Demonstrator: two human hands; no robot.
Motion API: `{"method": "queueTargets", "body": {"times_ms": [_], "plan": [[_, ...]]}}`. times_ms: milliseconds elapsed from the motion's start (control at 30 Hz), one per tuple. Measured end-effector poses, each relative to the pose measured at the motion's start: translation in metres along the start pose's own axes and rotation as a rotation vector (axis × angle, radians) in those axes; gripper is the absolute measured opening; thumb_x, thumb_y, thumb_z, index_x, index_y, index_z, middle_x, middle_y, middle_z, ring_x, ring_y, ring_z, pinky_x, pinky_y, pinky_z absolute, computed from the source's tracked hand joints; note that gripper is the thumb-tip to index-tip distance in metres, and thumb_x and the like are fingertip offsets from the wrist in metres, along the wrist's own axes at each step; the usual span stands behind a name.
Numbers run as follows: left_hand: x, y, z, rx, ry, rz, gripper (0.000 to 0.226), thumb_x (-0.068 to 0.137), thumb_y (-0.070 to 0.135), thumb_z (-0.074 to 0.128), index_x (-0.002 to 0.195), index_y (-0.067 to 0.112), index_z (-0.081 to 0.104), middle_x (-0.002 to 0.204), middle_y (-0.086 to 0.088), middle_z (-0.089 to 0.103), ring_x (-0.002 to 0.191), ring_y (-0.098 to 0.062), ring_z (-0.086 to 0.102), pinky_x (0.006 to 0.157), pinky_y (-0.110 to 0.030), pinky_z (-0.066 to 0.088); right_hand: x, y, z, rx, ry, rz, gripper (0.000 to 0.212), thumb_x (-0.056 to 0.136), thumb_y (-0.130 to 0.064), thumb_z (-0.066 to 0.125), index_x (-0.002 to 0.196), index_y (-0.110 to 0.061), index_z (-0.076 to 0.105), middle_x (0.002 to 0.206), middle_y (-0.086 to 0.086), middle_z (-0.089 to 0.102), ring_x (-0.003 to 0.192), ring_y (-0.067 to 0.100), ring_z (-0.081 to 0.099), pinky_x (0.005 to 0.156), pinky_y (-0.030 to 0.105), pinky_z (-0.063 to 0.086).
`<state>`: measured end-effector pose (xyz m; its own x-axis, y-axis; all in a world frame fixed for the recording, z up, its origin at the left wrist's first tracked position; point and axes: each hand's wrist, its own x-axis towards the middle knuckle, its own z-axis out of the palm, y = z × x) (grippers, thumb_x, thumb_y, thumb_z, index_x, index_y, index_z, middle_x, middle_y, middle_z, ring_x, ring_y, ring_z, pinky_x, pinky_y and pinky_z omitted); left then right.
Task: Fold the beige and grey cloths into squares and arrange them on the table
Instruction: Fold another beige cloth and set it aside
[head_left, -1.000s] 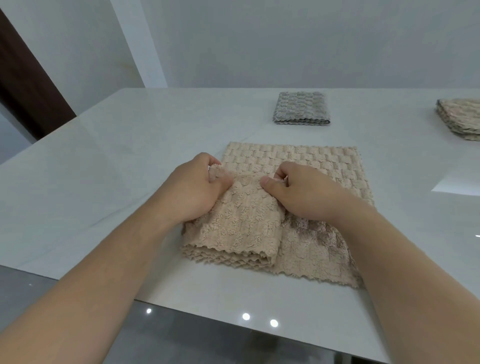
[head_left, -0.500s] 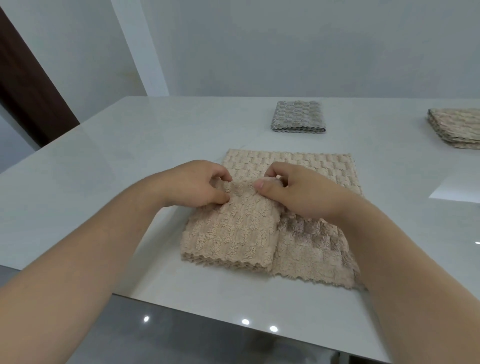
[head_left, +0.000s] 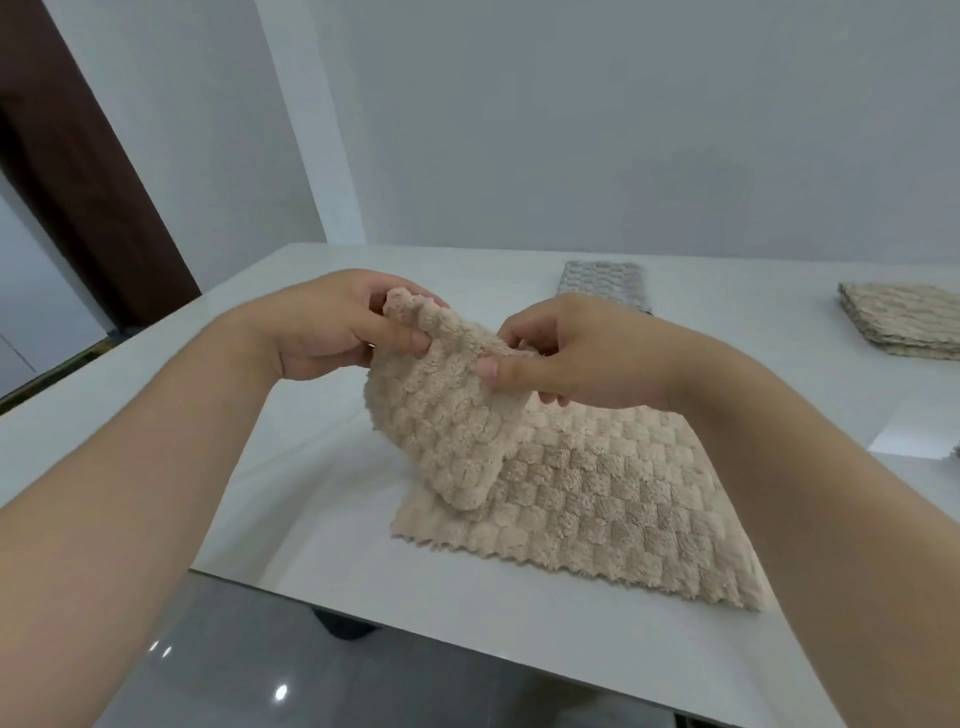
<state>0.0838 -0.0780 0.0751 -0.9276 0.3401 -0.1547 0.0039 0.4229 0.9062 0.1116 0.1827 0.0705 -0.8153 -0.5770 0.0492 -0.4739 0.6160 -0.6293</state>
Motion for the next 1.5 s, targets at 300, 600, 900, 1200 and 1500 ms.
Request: {"method": "queueTargets", "body": {"times_ms": [300, 600, 900, 1200, 1500], "plan": [[0.000, -0.010, 0.037, -0.153, 0.464, 0.258, 0.014, 0.102, 0.030, 0.059, 0.111, 0.023, 0.067, 0.102, 0.000, 0.076, 0.097, -0.021, 0.073, 0.086, -0.039, 0.059, -0.005, -0.027, -0.019, -0.120, 0.159, -0.026, 0.061, 0.088, -0.068, 0.060, 0.071, -0.011, 0.048, 0.071, 0.012, 0.058, 0.076, 0.018, 0.073, 0.060, 0.036, 0.050], [-0.001, -0.003, 0.051, 0.175, 0.673, 0.447, 0.021, 0.102, 0.037, 0.055, 0.101, 0.016, 0.058, 0.091, -0.003, 0.069, 0.084, -0.018, 0.065, 0.078, -0.038, 0.053, -0.017, -0.022, -0.028, 0.006, 0.126, 0.055, 0.047, 0.083, -0.072, 0.060, 0.091, -0.028, 0.072, 0.079, -0.008, 0.076, 0.073, 0.008, 0.071, 0.072, 0.034, 0.058], [0.045, 0.047, 0.033, 0.529, 0.664, 0.234, 0.027, 0.100, 0.041, 0.056, 0.093, 0.015, 0.061, 0.084, 0.004, 0.060, 0.074, -0.010, 0.054, 0.059, -0.025, 0.037, 0.010, 0.026, 0.016, 0.783, 0.362, 0.319, 0.062, 0.097, -0.043, 0.065, 0.148, -0.028, 0.033, 0.115, 0.010, 0.070, 0.085, 0.031, 0.077, 0.079, 0.044, 0.063], [0.094, 0.066, 0.028, 0.418, 0.656, -0.034, 0.025, 0.099, 0.032, 0.058, 0.096, 0.008, 0.062, 0.091, -0.007, 0.060, 0.088, -0.028, 0.058, 0.073, -0.032, 0.046, 0.011, 0.025, 0.047, 0.758, 0.332, 0.335, 0.087, 0.090, -0.020, 0.071, 0.154, -0.042, 0.017, 0.107, 0.002, 0.072, 0.084, 0.024, 0.078, 0.084, 0.046, 0.062], [0.100, 0.062, 0.038, 0.198, 0.697, -0.047, 0.025, 0.099, 0.029, 0.058, 0.082, 0.012, 0.055, 0.081, -0.002, 0.056, 0.071, -0.019, 0.054, 0.062, -0.030, 0.045, 0.020, 0.021, 0.059, 0.638, 0.476, 0.344, 0.064, 0.099, -0.033, 0.059, 0.151, -0.036, 0.022, 0.097, -0.001, 0.074, 0.070, 0.015, 0.076, 0.076, 0.052, 0.062]]}}
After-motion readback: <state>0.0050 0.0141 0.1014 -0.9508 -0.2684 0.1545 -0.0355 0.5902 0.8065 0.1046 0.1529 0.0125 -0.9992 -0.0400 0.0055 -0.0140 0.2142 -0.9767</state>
